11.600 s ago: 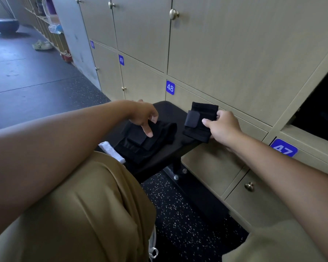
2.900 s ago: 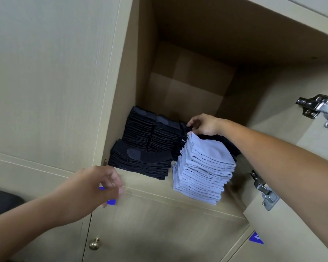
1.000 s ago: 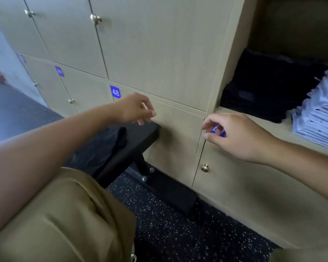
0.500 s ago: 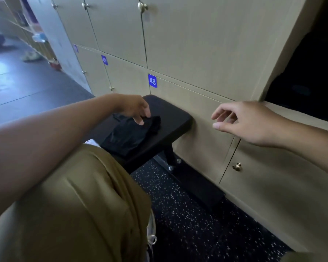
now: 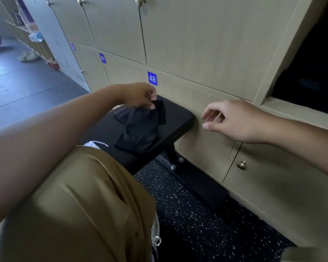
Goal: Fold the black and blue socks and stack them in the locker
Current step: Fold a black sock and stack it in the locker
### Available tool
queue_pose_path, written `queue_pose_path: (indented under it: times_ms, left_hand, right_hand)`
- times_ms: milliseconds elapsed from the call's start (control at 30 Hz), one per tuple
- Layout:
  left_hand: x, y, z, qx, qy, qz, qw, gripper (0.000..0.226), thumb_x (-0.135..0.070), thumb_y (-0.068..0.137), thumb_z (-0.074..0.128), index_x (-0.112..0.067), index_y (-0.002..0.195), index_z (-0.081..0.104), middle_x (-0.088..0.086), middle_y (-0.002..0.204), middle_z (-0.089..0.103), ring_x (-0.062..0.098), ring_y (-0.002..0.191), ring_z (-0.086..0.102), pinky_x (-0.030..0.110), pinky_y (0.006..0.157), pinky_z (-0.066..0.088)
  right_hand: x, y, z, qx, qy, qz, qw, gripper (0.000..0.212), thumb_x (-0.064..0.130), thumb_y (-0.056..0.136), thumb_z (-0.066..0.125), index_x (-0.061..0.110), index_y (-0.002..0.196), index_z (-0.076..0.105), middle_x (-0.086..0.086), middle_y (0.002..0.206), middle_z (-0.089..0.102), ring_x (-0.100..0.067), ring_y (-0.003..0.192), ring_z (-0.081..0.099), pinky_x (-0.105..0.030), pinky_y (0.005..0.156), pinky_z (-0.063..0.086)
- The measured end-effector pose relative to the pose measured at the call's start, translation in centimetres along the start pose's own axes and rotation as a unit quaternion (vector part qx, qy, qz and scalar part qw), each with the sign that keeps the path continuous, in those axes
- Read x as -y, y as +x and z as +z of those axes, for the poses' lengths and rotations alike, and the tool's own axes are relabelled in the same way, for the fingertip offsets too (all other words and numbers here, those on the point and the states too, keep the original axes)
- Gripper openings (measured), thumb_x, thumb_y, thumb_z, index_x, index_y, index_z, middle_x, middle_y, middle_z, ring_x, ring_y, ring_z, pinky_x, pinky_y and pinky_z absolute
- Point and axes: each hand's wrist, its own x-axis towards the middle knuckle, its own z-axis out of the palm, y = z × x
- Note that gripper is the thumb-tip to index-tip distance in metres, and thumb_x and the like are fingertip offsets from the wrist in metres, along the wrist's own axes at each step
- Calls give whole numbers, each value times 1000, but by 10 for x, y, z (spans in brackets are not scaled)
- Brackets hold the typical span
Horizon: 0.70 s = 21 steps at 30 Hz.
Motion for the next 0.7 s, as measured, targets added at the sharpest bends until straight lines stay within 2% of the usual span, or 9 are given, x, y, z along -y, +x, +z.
queue_pose_path:
  times_ms: [67, 200, 267, 400, 467, 567, 633, 700]
  left_hand:
    - [-7, -7, -8, -10, -39, 9, 999, 19, -16, 94, 71, -24, 86, 56, 5, 99, 68, 29, 98, 62, 32, 79, 45]
    - [-24, -17, -17, -61, -115, 23, 991, 15, -15, 97, 68, -9, 100, 55, 18, 104, 70, 25, 89, 57, 35, 82, 45]
    - [-33, -22, -19, -76, -198, 33, 977, 13, -16, 98, 66, -11, 98, 55, 15, 93, 67, 17, 80, 56, 31, 76, 43]
    - [-52, -26, -15, -72, -340, 42, 937, 17, -17, 101, 62, -20, 87, 53, 3, 85, 64, 12, 77, 59, 27, 72, 46]
    - [-62, -27, -9, -54, -391, 48, 918, 17, -17, 102, 60, -20, 86, 54, 2, 88, 65, 11, 77, 62, 29, 76, 49]
    - [-73, -25, 0, -18, -449, 52, 892, 17, -18, 104, 57, -19, 87, 54, 3, 90, 64, 15, 77, 59, 34, 80, 46]
    - [-78, -24, 3, 7, -482, 56, 875, 14, -18, 105, 55, -15, 91, 53, 1, 89, 64, 14, 75, 60, 30, 76, 47]
    - [-82, -24, 4, 28, -504, 56, 861, 9, -21, 104, 56, -12, 107, 54, 4, 100, 62, 15, 82, 62, 28, 77, 50]
  right_hand:
    - [1, 1, 1, -1, 18, 5, 1000, 13, 38, 93, 69, 33, 104, 66, 15, 96, 69, -4, 86, 64, -26, 81, 50]
    - [5, 2, 2, -2, 65, 19, 998, 25, 38, 92, 70, 29, 115, 64, 16, 95, 71, 0, 90, 65, -29, 90, 51]
    - [6, 2, 4, -6, 97, 35, 995, 37, 40, 91, 71, 27, 124, 60, 17, 98, 71, -1, 98, 65, -31, 95, 50]
    - [7, 2, 7, -52, 153, 79, 984, 60, 50, 90, 69, 27, 141, 45, 14, 126, 58, -11, 110, 62, -32, 93, 47]
    - [8, 2, 5, -95, 174, 90, 976, 64, 48, 91, 69, 25, 143, 41, 11, 132, 53, -12, 114, 59, -30, 93, 44]
    - [7, 1, -2, -144, 215, 93, 961, 50, 44, 90, 71, 24, 133, 53, 10, 116, 65, -9, 105, 63, -23, 86, 45]
    - [6, -1, -7, -158, 248, 96, 951, 41, 42, 90, 72, 23, 123, 58, 8, 101, 73, -6, 96, 65, -21, 78, 45]
    - [6, -3, -10, -172, 276, 96, 941, 37, 41, 89, 74, 22, 118, 60, 6, 94, 75, -3, 88, 65, -21, 76, 45]
